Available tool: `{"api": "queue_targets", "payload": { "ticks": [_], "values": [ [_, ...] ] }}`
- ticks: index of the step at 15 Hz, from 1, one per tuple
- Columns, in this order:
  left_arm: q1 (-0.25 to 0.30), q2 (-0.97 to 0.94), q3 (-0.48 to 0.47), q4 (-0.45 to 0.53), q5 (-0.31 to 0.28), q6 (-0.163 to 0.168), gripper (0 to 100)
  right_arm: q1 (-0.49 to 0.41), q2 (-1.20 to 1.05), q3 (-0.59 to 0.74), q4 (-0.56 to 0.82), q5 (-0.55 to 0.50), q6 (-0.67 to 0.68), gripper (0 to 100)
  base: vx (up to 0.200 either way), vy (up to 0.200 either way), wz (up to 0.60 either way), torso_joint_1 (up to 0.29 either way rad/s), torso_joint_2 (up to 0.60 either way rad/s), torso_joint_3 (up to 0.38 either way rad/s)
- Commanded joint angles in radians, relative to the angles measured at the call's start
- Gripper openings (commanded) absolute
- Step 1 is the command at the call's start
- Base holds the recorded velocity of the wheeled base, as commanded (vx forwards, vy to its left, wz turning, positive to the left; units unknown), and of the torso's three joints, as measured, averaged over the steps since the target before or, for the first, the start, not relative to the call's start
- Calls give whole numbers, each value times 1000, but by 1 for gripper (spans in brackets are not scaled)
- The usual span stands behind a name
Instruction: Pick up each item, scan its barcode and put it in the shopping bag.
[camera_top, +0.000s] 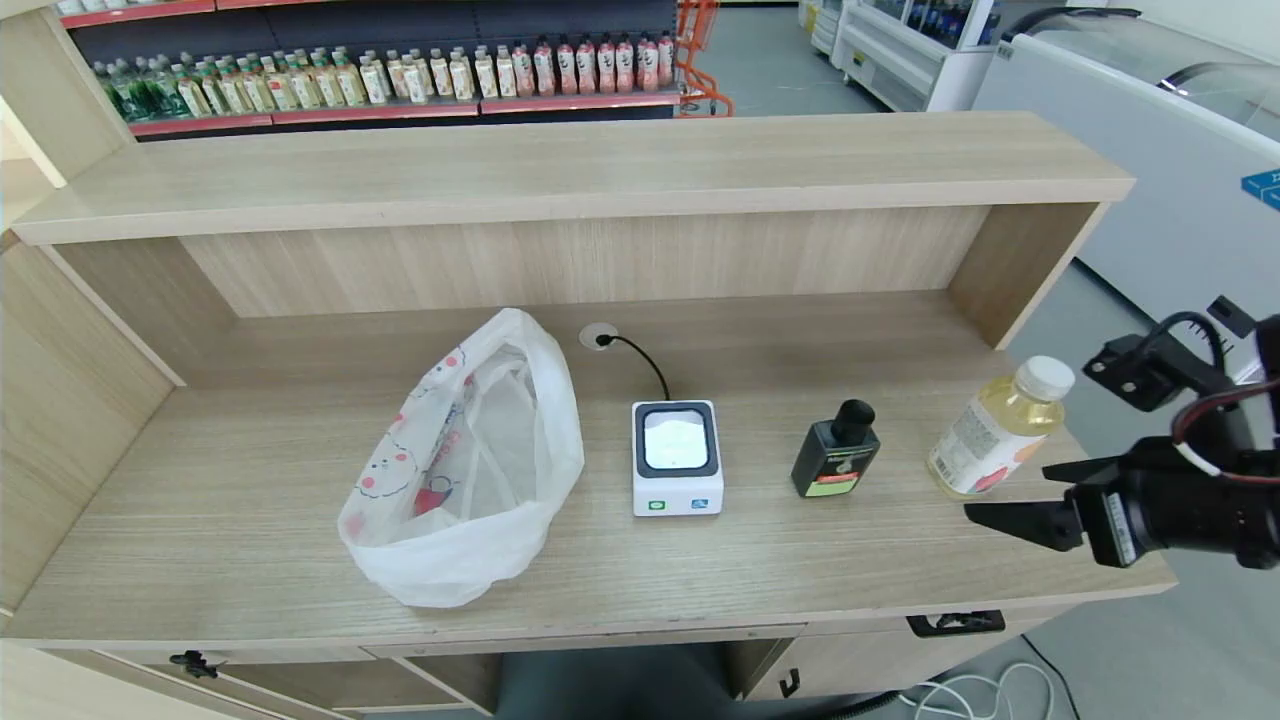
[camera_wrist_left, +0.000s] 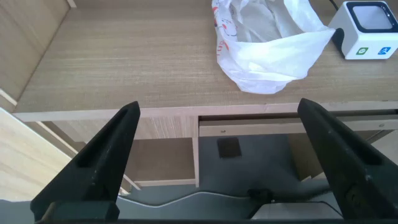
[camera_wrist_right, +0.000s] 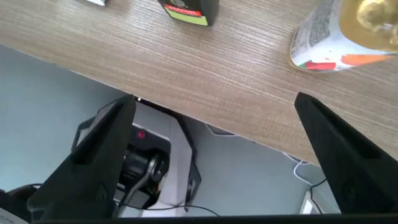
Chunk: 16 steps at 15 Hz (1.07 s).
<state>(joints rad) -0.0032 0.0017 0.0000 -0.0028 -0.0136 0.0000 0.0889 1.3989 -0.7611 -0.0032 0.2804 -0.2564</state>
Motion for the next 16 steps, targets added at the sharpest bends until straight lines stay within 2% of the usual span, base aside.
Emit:
{"api": "queue_targets", "payload": {
  "ticks": [1,3,8,13,16],
  "values": [
    [0,0,0,0,0,0,100,3,181,-78,-4,11,-63,100,0,0,0,0,0,0],
    [0,0,0,0,0,0,100,12,255,-149,-20,14,-153,100,0,0,0,0,0,0],
    [0,0,0,0,0,0,100,109,365,-187,-150,62,-159,100,0,0,0,0,0,0],
    [0,0,0,0,0,0,100,123,476,-293,-164,72,-285,100,0,0,0,0,0,0],
    [0,0,0,0,0,0,100,144,515,-343,-166,72,-294,100,0,0,0,0,0,0]
  ]
}}
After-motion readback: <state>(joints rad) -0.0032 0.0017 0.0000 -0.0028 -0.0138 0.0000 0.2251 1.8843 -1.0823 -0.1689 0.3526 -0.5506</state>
